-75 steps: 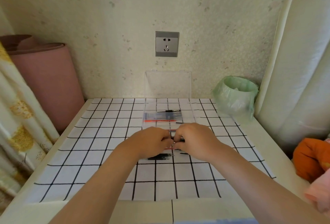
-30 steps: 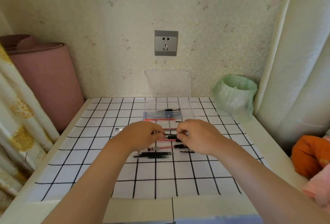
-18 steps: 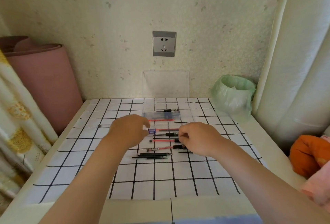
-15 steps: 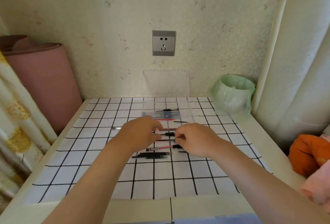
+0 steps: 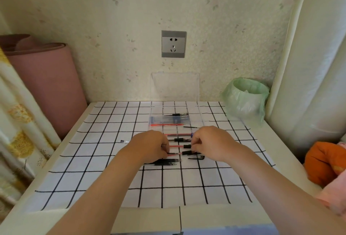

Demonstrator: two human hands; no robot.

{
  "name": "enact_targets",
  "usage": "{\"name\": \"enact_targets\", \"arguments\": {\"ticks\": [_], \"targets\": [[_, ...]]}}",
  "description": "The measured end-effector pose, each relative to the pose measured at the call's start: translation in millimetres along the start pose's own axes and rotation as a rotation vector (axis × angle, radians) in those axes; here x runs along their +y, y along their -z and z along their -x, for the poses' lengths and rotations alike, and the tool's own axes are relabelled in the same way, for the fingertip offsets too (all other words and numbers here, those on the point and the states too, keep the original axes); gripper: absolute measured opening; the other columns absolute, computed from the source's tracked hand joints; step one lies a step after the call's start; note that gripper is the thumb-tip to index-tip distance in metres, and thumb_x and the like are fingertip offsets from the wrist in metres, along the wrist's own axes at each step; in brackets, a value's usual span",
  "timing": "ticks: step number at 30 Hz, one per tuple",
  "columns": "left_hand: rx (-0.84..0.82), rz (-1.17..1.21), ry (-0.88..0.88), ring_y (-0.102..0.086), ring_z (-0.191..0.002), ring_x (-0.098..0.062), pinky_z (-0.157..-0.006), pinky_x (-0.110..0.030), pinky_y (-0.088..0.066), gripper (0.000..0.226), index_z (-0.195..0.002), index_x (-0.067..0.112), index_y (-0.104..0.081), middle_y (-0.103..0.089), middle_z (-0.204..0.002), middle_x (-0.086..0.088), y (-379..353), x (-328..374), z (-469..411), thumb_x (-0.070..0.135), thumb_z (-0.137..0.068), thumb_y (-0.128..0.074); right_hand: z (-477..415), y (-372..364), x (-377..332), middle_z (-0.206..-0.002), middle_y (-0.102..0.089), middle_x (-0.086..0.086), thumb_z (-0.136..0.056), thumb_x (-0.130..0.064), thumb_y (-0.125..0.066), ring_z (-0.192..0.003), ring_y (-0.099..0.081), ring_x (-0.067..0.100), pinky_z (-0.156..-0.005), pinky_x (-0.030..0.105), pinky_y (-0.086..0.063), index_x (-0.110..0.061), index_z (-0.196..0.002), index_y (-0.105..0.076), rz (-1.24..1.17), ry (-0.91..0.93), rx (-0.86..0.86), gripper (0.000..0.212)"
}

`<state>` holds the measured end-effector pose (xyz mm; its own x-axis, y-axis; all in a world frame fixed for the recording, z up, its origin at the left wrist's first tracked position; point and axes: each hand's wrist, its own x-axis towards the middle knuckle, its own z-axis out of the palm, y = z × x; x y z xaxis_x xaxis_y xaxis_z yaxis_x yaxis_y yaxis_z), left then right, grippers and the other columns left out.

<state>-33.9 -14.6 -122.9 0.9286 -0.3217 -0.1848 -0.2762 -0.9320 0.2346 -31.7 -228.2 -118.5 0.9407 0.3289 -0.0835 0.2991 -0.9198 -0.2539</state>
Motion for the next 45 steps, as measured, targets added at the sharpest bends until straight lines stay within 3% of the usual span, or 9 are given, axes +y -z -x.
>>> {"name": "enact_targets", "arguments": {"ticks": [6, 10, 16, 29, 32, 35, 39, 45], "targets": [[-0.013, 0.01, -0.008, -0.057, -0.092, -0.007, -0.075, -0.024, -0.047, 0.016, -0.1, 0.036, -0.069, -0.06, -0.096, 0.018, -3, -2, 1, 0.035, -0.084, -0.07, 3, -1, 8, -0.096, -0.068, -0.015, -0.087, -0.032, -0.069, -0.091, -0.063, 0.008, -0.085, 0.031, -0.054, -0.032, -0.102, -0.074, -0.031, -0.036, -0.06, 0.016], [-0.034, 0.029, -0.052, -0.055, -0.092, -0.007, -0.07, -0.024, -0.042, 0.021, -0.097, 0.037, -0.065, -0.058, -0.098, 0.017, -4, 2, 2, 0.044, -0.08, -0.073, 5, -2, 7, -0.086, -0.063, -0.018, -0.084, -0.033, -0.072, -0.087, -0.063, 0.006, -0.077, 0.024, -0.051, -0.032, -0.099, -0.072, -0.077, -0.003, -0.046, 0.014], [-0.103, 0.001, -0.053, -0.051, -0.095, -0.009, -0.078, -0.027, -0.044, 0.024, -0.093, 0.038, -0.062, -0.051, -0.102, 0.017, -6, 2, 2, 0.043, -0.075, -0.077, 7, -8, 4, -0.08, -0.062, -0.018, -0.08, -0.033, -0.076, -0.076, -0.058, 0.0, -0.066, 0.02, -0.045, -0.031, -0.096, -0.073, -0.121, 0.062, -0.138, 0.017], [-0.022, 0.013, -0.018, -0.051, -0.091, -0.012, -0.076, -0.027, -0.043, 0.022, -0.097, 0.034, -0.06, -0.05, -0.1, 0.012, -5, 0, -4, 0.042, -0.081, -0.073, 2, -15, 3, -0.086, -0.057, -0.015, -0.079, -0.039, -0.076, -0.08, -0.056, 0.006, -0.063, 0.023, -0.043, -0.034, -0.102, -0.07, -0.061, 0.063, -0.149, 0.024], [0.051, 0.059, -0.024, -0.055, -0.096, -0.013, -0.084, -0.031, -0.049, 0.025, -0.108, 0.033, -0.06, -0.055, -0.108, 0.01, -1, 1, -6, 0.045, -0.086, -0.066, 0, -13, 1, -0.091, -0.062, -0.014, -0.08, -0.042, -0.074, -0.082, -0.059, 0.007, -0.065, 0.024, -0.044, -0.035, -0.101, -0.07, -0.088, 0.054, -0.094, 0.022], [0.119, 0.129, -0.009, -0.056, -0.103, -0.016, -0.09, -0.034, -0.049, 0.026, -0.118, 0.03, -0.057, -0.058, -0.119, 0.006, 0, 0, -6, 0.04, -0.093, -0.058, -6, -6, 1, -0.095, -0.064, -0.016, -0.087, -0.039, -0.067, -0.086, -0.059, 0.004, -0.073, 0.027, -0.048, -0.035, -0.099, -0.069, -0.13, 0.025, 0.093, 0.012], [0.117, 0.189, 0.002, -0.055, -0.105, -0.017, -0.087, -0.03, -0.046, 0.032, -0.129, 0.025, -0.05, -0.057, -0.125, 0.001, -1, -6, -5, 0.033, -0.098, -0.05, -24, 1, 9, -0.102, -0.064, -0.016, -0.094, -0.029, -0.059, -0.09, -0.058, 0.007, -0.074, 0.028, -0.046, -0.034, -0.102, -0.068, -0.017, -0.022, 0.247, 0.014], [0.099, 0.18, -0.018, -0.058, -0.102, -0.018, -0.089, -0.034, -0.049, 0.029, -0.124, 0.022, -0.054, -0.061, -0.12, 0.0, -5, -5, -8, 0.036, -0.1, -0.045, -67, 15, 10, -0.114, -0.068, -0.008, -0.098, -0.024, -0.052, -0.104, -0.063, 0.018, -0.084, 0.033, -0.051, -0.032, -0.108, -0.07, 0.236, -0.02, 0.163, 0.022]]}}
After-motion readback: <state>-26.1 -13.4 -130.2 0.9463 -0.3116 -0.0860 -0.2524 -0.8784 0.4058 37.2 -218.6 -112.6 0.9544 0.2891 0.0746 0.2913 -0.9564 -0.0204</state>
